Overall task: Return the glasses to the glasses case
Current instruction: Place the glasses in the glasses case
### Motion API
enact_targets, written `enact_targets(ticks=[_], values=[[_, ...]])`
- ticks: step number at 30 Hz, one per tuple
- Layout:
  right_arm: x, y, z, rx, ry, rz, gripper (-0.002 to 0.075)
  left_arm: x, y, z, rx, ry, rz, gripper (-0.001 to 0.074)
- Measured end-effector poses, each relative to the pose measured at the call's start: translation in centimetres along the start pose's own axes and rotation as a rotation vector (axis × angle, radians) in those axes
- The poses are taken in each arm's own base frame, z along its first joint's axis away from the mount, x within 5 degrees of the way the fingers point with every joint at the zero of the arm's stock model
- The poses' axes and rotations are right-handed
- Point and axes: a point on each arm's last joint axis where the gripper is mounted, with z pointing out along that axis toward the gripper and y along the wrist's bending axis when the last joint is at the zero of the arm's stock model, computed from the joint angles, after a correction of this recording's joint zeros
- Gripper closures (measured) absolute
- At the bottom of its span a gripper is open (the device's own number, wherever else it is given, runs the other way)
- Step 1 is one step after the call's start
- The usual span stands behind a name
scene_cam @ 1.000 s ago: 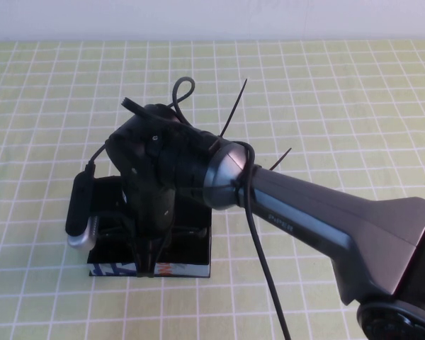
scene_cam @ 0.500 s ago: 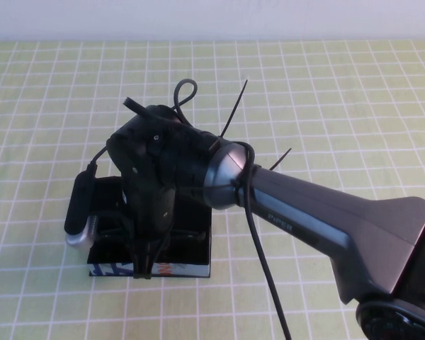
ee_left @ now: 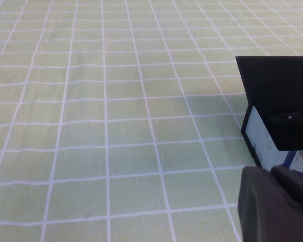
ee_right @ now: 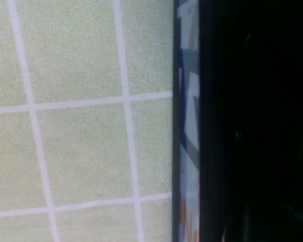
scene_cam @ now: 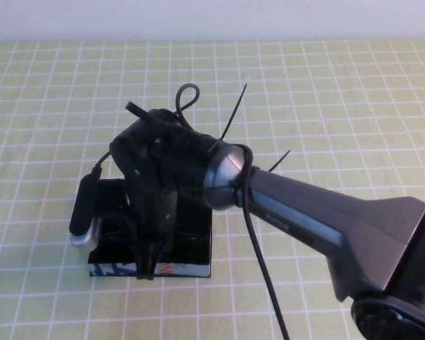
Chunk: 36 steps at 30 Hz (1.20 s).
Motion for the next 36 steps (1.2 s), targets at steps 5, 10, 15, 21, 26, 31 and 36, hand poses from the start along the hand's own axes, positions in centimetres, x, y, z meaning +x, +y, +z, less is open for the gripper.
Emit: enact_targets(ticks=[5, 10, 15, 21, 26, 31, 36], values=[[0.0, 0.0, 0.0, 0.0, 0.0, 0.0, 0.0662, 0.0, 0.0, 0.0, 0.0, 0.0, 0.0, 0.0736], [0.0, 0.0, 0.0, -0.002, -0.001, 0.001, 0.0655, 0.0, 0.0, 0.0, 0.0, 0.0, 0.0, 0.0736], [0.0, 0.0, 0.0, -0.002, -0.001, 0.001, 0.0596, 0.0, 0.0, 0.0, 0.0, 0.0, 0.0, 0.0736], [-0.1, -0.2, -0.3, 0.013, -0.007, -0.002, 0.054, 0.0, 0.0, 0.0, 0.0, 0.0, 0.0, 0.0736], [-0.1, -0.3, -0.4, 0.029, -0.002, -0.008, 0.0482, 0.0, 0.0, 0.0, 0.0, 0.0, 0.0, 0.0736], [0.0, -0.5, -0.6, 0.044, 0.003, -0.012, 0.0399, 0.0, 0.0, 0.0, 0.0, 0.0, 0.0, 0.0736], [0.2, -0.9, -2.7, 0.075, -0.024, 0.015, 0.0384, 0.0, 0.0, 0.0, 0.0, 0.0, 0.0, 0.0736]])
